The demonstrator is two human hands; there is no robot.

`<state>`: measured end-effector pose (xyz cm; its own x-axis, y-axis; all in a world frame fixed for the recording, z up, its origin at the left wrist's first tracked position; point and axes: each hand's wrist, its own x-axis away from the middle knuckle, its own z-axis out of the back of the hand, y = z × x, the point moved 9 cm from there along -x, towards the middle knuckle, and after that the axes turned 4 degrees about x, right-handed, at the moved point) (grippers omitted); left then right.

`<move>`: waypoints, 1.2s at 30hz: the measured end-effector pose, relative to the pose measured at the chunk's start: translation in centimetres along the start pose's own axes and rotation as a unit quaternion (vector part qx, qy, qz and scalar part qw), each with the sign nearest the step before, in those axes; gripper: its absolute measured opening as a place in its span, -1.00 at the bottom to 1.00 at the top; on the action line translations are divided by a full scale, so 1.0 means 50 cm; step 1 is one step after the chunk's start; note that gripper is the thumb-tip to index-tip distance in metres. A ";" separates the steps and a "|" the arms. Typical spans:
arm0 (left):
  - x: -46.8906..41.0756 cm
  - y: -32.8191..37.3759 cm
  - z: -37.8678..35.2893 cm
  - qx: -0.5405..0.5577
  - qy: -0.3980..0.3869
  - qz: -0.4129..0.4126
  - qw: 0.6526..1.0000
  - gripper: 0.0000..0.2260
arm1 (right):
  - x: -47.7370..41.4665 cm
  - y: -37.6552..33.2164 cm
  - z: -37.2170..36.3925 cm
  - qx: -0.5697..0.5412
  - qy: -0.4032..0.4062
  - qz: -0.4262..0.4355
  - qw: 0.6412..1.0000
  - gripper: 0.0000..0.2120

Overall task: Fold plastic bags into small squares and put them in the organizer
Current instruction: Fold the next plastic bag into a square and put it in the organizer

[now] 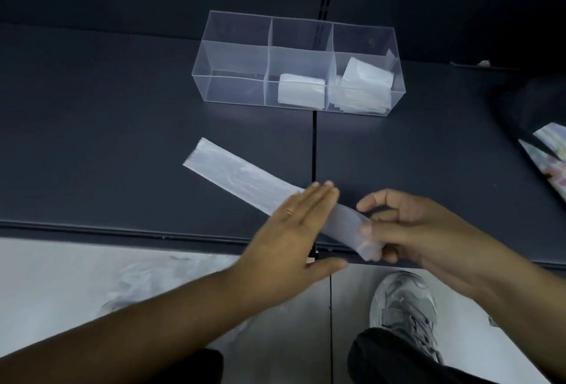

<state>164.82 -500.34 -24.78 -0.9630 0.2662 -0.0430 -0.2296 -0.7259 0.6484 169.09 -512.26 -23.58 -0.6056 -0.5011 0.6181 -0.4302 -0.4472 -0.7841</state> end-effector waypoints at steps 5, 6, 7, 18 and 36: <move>-0.005 -0.006 0.052 0.407 0.066 0.139 0.900 -0.75 | 0.004 -0.114 0.017 0.036 0.018 0.151 0.988 -0.62; -0.005 -0.015 0.061 0.462 0.064 0.165 0.869 -0.79 | -0.012 -0.125 0.032 0.039 0.035 0.175 0.983 -0.61; -0.005 -0.029 0.067 0.518 0.065 0.188 0.832 -0.78 | -0.034 -0.127 0.035 0.028 0.026 0.185 0.982 -0.59; 0.028 -0.200 0.051 0.689 0.141 0.329 0.630 -0.81 | -0.172 -0.005 -0.111 0.144 -0.059 0.052 0.986 -0.96; 0.055 -0.079 0.083 -0.014 0.086 0.035 0.996 -0.47 | -0.175 0.012 -0.087 0.140 0.021 -0.019 0.990 -0.90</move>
<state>163.67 -494.12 -24.32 -0.9863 0.1031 -0.1290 -0.1620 -0.7565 0.6336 171.22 -504.91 -29.70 -0.6225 -0.4512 0.6394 -0.2546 -0.6559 -0.7106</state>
